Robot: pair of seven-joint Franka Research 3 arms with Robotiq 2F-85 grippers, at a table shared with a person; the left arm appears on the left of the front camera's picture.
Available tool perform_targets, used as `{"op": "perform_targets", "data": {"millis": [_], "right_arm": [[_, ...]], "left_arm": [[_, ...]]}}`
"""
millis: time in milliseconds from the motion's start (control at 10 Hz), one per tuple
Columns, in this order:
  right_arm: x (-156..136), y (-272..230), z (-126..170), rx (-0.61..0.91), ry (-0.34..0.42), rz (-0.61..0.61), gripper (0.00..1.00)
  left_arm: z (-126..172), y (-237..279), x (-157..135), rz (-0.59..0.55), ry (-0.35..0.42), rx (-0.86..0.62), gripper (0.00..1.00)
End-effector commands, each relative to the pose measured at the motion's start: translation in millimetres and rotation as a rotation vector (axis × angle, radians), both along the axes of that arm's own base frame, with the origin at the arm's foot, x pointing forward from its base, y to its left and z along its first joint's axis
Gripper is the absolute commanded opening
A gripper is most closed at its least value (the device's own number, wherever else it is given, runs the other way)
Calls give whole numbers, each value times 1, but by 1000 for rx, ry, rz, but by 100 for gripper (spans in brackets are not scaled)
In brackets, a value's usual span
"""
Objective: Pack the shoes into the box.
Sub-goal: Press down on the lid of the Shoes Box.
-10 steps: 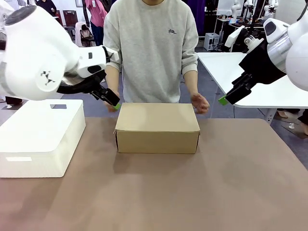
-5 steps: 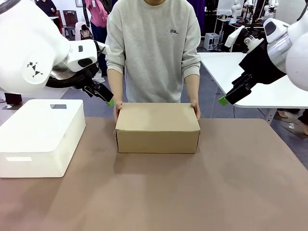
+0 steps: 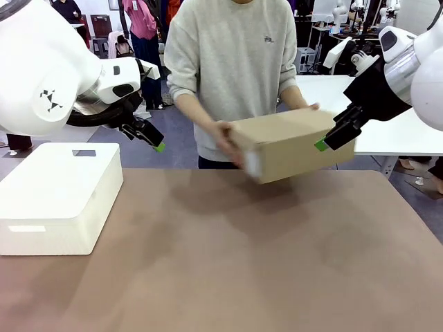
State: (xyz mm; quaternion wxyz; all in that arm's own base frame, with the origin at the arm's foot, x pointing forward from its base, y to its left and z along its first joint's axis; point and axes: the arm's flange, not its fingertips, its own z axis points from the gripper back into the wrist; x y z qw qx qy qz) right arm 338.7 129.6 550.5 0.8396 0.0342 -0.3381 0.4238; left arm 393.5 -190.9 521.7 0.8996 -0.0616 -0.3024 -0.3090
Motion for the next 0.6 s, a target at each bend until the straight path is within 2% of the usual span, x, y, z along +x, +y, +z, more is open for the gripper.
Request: {"op": "perform_targets", "data": {"millis": [0, 500], "right_arm": [[-2, 2, -1, 0, 5, -20, 100], [-2, 2, -1, 0, 5, -20, 100]], "left_arm": [[0, 1, 0, 0, 2, 0, 100], [0, 1, 0, 0, 2, 0, 100]]}}
